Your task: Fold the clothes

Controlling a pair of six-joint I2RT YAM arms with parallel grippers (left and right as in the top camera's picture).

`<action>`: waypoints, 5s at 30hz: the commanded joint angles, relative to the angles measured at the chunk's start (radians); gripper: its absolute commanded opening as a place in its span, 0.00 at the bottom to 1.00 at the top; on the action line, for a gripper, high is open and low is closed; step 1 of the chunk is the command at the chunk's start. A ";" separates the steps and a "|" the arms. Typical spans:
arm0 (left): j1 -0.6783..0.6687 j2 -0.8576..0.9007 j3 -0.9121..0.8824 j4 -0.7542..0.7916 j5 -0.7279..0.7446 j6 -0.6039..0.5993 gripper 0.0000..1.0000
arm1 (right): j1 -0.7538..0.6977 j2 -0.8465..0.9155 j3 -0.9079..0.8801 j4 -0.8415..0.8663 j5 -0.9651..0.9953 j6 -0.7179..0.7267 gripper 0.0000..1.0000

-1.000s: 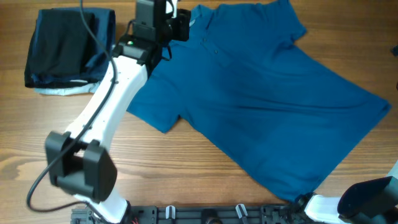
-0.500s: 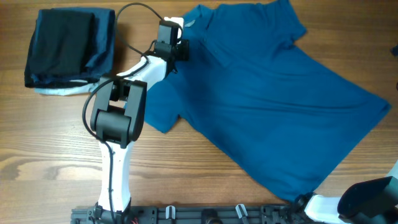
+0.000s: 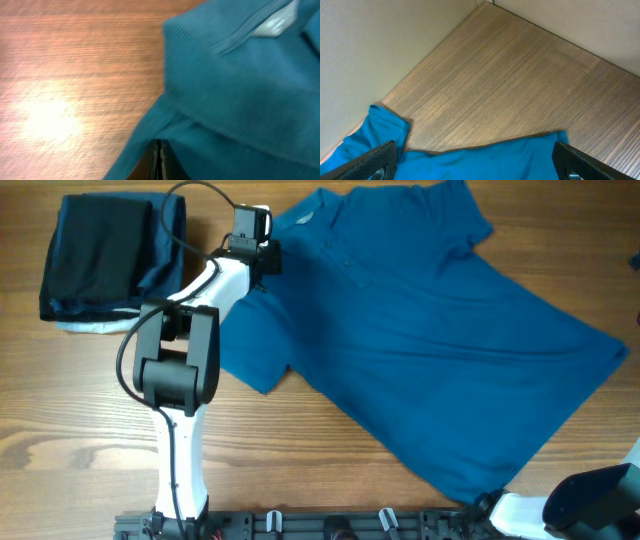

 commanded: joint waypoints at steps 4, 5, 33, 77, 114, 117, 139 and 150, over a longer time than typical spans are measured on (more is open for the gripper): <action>0.029 0.088 -0.072 -0.254 -0.120 -0.147 0.04 | -0.002 0.009 -0.004 0.002 -0.015 -0.006 1.00; 0.029 0.088 -0.072 -0.273 -0.120 -0.154 0.04 | -0.002 0.009 -0.004 0.002 -0.016 -0.006 0.99; 0.063 -0.563 -0.072 -0.676 0.129 -0.173 0.25 | -0.002 0.009 -0.004 0.002 -0.016 -0.006 0.99; 0.134 -0.584 -0.072 -0.678 0.246 -0.015 0.64 | 0.546 0.007 -0.222 -0.485 -0.201 -0.039 1.00; -0.138 -0.328 -0.072 -0.344 0.183 0.006 0.04 | -0.002 0.511 -0.218 0.037 0.198 0.036 0.04; -0.150 -0.318 -0.072 -0.306 0.183 0.006 0.04 | -0.005 0.587 -0.213 0.117 0.203 -0.013 0.04; -0.154 -0.286 -0.041 -0.003 0.145 0.006 0.04 | -0.005 0.679 0.189 0.241 0.052 -0.196 0.04; -0.100 -0.157 0.003 0.254 0.265 -0.030 0.04 | -0.003 0.531 0.459 -0.133 -0.045 -0.047 1.00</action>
